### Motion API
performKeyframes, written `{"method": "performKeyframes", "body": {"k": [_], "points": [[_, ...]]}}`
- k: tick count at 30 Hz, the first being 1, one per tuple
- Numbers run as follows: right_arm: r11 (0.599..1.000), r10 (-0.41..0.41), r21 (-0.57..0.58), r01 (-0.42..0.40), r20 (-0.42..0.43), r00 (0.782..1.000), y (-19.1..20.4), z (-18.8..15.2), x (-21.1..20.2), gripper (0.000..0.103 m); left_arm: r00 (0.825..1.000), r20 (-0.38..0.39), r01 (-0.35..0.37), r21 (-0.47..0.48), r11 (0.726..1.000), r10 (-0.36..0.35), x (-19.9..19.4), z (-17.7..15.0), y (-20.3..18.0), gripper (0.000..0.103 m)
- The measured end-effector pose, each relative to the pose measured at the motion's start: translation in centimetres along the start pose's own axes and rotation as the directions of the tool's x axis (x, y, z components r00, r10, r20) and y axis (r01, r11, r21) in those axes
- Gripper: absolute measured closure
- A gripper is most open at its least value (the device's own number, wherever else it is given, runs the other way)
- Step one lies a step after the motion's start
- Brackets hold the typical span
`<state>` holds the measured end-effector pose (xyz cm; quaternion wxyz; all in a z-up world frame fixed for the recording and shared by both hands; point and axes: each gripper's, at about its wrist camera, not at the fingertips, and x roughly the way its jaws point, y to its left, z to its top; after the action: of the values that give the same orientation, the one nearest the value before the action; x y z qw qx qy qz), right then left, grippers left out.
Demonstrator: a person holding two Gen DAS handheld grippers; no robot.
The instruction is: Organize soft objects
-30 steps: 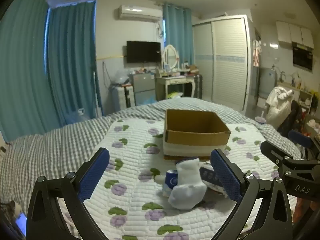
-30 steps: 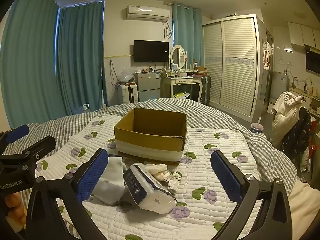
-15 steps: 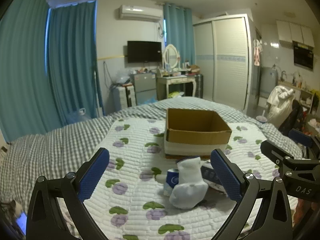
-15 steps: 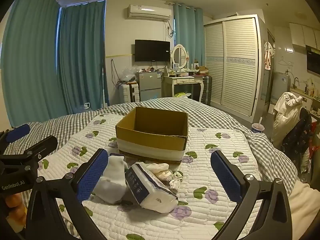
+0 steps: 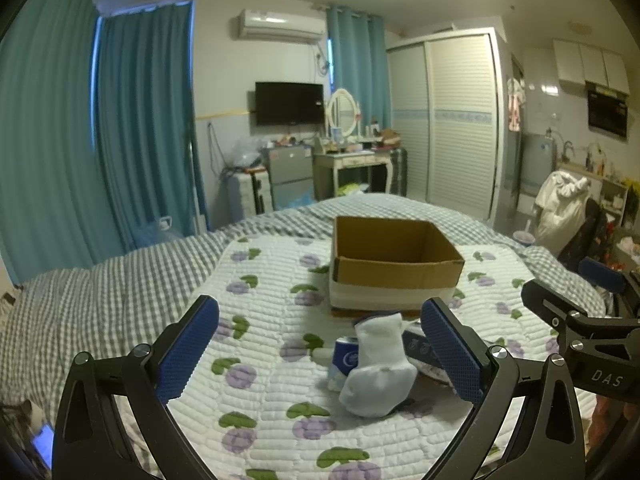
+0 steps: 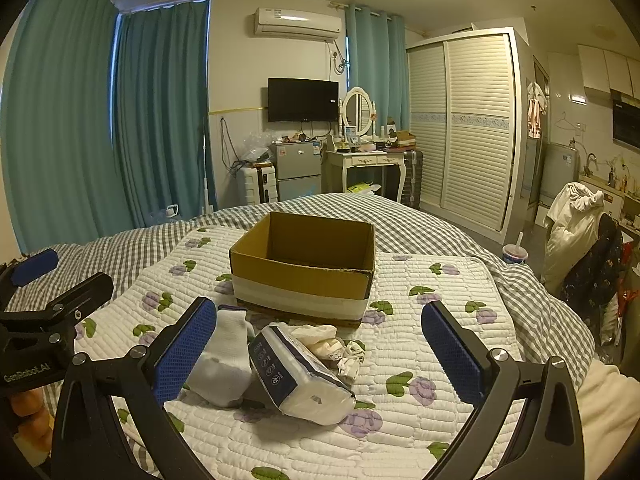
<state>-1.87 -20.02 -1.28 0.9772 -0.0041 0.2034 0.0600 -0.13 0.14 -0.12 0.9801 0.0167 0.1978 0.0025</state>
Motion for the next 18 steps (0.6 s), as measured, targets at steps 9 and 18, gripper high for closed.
{"method": "performKeyframes", "body": {"k": [9,18], "points": [[1.000,-0.002,0.000,0.002,-0.001,1.000,-0.08,-0.07,-0.04,0.000,1.000,0.002,0.001,0.002,1.000,-0.001,0.05,-0.10,-0.08,0.000],[1.000,-0.006,0.000,0.006,-0.001,1.000,-0.32,-0.07,-0.09,0.000,1.000,0.005,0.002,0.002,1.000,-0.002,0.10,-0.12,-0.22,0.000]]}}
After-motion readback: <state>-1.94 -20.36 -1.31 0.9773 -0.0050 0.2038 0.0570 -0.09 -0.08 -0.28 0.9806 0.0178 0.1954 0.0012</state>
